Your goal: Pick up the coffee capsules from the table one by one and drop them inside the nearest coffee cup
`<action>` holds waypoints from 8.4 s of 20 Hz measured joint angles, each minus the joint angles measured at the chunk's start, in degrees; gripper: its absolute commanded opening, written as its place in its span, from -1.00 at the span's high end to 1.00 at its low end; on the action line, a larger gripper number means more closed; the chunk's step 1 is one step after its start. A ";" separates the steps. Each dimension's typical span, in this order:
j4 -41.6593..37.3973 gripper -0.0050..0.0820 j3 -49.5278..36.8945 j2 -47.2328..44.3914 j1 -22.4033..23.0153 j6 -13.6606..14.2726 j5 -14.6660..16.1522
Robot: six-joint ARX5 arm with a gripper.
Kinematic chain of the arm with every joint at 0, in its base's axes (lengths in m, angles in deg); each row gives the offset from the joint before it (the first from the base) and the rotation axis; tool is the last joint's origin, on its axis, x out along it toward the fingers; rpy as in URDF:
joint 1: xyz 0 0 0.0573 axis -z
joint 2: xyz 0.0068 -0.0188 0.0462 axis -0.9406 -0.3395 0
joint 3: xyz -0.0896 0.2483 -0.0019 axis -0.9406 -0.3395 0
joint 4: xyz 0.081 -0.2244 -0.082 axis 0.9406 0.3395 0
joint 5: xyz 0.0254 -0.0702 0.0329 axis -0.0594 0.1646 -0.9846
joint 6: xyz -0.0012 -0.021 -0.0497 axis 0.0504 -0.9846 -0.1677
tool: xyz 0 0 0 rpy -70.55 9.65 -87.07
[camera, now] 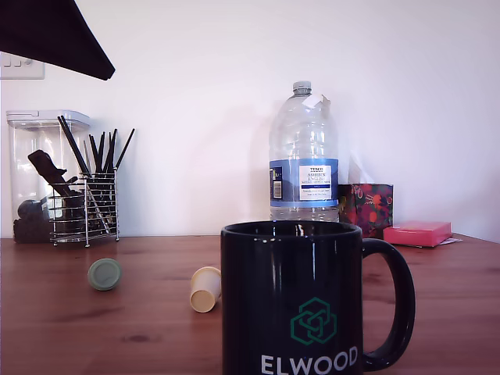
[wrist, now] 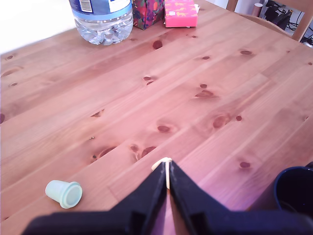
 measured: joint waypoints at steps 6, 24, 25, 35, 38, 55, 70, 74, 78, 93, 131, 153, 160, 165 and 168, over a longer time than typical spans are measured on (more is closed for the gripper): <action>-0.52 0.93 0.00 0.00 0.00 0.00 0.09; -35.36 0.93 -23.93 -0.02 -8.92 5.29 -0.28; -35.58 0.93 -24.92 -0.02 -10.32 5.29 -0.26; -37.07 -0.56 -26.32 -6.51 -17.07 5.49 4.17; -42.60 -0.56 -26.40 -13.57 -20.00 5.68 7.74; -65.70 -0.54 -15.32 -45.40 -29.62 7.45 23.47; -59.43 -0.63 -11.39 -45.75 -28.02 11.63 19.56; -59.98 -0.63 -8.22 -52.43 -27.89 11.63 21.00; -59.87 -0.63 -4.26 -58.03 -27.65 11.61 21.62; -56.22 -0.29 -1.42 -60.87 -27.41 10.38 27.41; -12.72 0.39 -4.76 -9.97 3.26 10.51 15.50; -1.22 0.38 7.06 -23.34 22.43 8.83 4.26; 10.14 0.38 19.10 -35.21 25.18 11.74 0.07; 13.33 0.38 21.00 -37.07 25.14 11.74 -2.21; 14.88 0.34 21.00 -37.07 25.16 11.74 -2.25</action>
